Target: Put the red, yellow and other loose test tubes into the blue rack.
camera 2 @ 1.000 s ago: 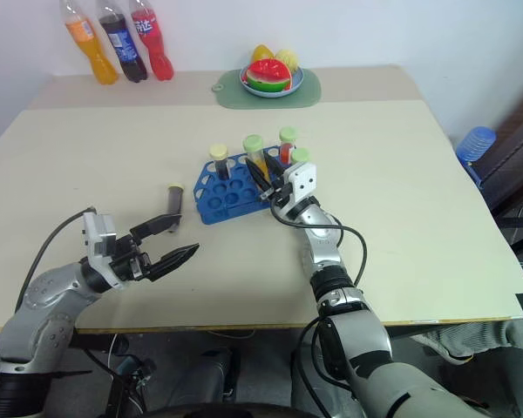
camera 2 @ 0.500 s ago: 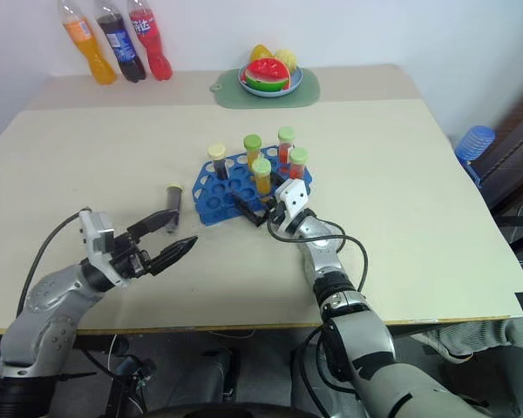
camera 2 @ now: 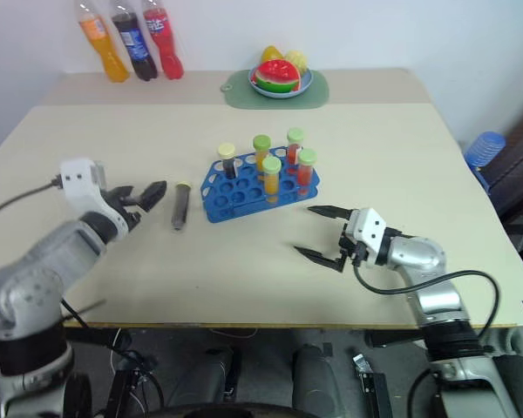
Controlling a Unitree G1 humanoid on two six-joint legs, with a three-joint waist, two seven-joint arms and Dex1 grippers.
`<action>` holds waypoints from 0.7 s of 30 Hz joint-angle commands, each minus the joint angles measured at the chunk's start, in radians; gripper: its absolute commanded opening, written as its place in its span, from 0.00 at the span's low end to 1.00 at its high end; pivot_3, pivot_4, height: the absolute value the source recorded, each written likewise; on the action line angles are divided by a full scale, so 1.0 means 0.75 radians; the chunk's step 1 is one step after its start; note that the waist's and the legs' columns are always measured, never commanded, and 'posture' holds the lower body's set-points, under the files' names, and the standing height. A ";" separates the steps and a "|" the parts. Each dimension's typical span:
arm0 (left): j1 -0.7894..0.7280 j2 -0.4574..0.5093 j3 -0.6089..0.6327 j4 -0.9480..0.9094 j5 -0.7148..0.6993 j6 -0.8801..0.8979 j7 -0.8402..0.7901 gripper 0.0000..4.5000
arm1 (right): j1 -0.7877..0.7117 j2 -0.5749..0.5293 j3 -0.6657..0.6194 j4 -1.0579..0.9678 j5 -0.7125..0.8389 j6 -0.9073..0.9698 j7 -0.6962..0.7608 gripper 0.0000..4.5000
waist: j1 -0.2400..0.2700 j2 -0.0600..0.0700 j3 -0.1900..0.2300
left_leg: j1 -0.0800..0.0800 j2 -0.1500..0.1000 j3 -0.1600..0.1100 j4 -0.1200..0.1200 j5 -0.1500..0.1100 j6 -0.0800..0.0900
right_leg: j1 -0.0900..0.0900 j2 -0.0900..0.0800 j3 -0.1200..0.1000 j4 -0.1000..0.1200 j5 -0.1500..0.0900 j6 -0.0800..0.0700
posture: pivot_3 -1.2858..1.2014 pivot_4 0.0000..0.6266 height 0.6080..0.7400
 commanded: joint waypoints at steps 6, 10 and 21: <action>-0.444 -0.114 0.123 0.487 0.020 0.429 0.383 0.94 | -0.040 -0.080 -0.044 -0.182 0.122 0.148 0.088 0.99 | 0.006 -0.002 0.001 | 0.000 0.000 0.000 -0.002 0.001 -0.001 | -0.001 0.000 0.000 -0.001 0.000 0.000 | 0.52 0.24 1.00; -0.599 -0.100 0.092 0.808 0.049 0.429 0.489 0.94 | -0.050 -0.072 -0.036 -0.204 0.110 0.157 0.081 0.99 | 0.014 -0.004 0.002 | -0.002 -0.001 0.000 -0.001 0.001 -0.003 | -0.002 0.000 0.000 -0.001 0.000 0.000 | 0.52 0.24 1.00; -0.798 -0.120 -0.018 1.284 0.345 0.429 0.370 0.65 | 0.007 -0.069 -0.053 -0.292 0.100 0.172 0.020 1.00 | 0.013 -0.004 0.002 | -0.002 -0.002 0.004 -0.002 0.006 -0.010 | -0.002 -0.001 -0.001 -0.002 0.000 0.000 | 0.52 0.24 1.00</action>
